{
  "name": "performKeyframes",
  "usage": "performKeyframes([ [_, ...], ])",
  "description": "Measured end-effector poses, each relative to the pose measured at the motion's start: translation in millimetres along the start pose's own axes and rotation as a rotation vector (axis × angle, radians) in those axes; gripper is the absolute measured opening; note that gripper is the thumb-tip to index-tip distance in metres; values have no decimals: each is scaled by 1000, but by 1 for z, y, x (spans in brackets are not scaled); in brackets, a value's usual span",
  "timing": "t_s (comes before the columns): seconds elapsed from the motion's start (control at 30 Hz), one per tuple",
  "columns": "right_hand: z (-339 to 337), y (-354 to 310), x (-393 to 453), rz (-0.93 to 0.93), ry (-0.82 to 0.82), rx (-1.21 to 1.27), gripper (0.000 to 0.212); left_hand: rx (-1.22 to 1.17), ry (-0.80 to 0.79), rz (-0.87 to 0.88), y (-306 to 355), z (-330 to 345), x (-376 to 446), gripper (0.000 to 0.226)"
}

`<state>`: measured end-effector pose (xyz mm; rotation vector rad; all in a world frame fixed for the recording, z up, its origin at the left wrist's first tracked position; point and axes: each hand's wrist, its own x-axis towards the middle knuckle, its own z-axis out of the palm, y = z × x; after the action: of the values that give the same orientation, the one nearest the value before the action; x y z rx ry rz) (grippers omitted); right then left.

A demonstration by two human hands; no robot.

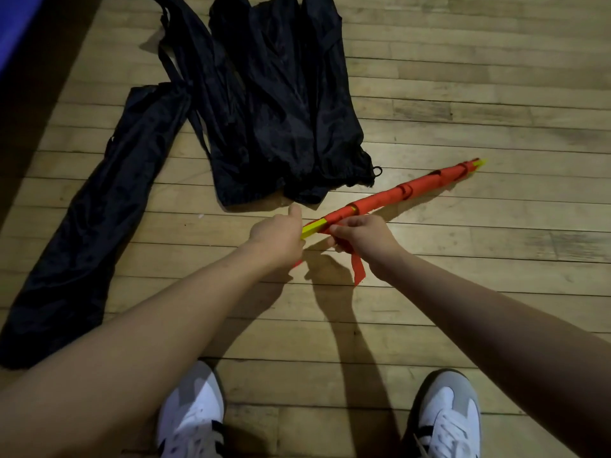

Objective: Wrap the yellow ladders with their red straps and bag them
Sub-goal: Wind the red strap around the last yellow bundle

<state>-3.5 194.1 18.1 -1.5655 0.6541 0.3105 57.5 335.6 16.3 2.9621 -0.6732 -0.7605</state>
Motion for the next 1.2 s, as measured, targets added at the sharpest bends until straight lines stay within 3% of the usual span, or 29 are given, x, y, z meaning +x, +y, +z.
performKeyframes([
  [0.13, 7, 0, 0, 3, -17, -9, 14, -19, 76, -128, 8, 12, 2, 52],
  [0.3, 13, 3, -4, -43, -76, -133, 16, -207, -83, -186, 6, 11, 4, 59],
  [0.43, 10, 4, -7, -40, -71, -188, 16, -214, -131, -161, -1, 15, 1, 56],
  [0.6, 9, 12, -6, -17, -68, -230, 14, -86, 85, -13, -10, 10, -7, 42],
  [0.73, 17, 12, -5, -37, -86, -232, 12, -9, 148, -62, -4, 13, -12, 41],
  [0.97, 19, 14, 2, -104, -37, -229, 16, -206, -108, 59, -12, 14, -9, 56],
  [1.1, 17, 18, -2, -159, 14, -215, 19, -238, -10, 106, -22, 15, -5, 63],
  [1.2, 18, 16, -4, -205, 47, -265, 23, -98, 40, 87, -28, 16, -6, 61],
])
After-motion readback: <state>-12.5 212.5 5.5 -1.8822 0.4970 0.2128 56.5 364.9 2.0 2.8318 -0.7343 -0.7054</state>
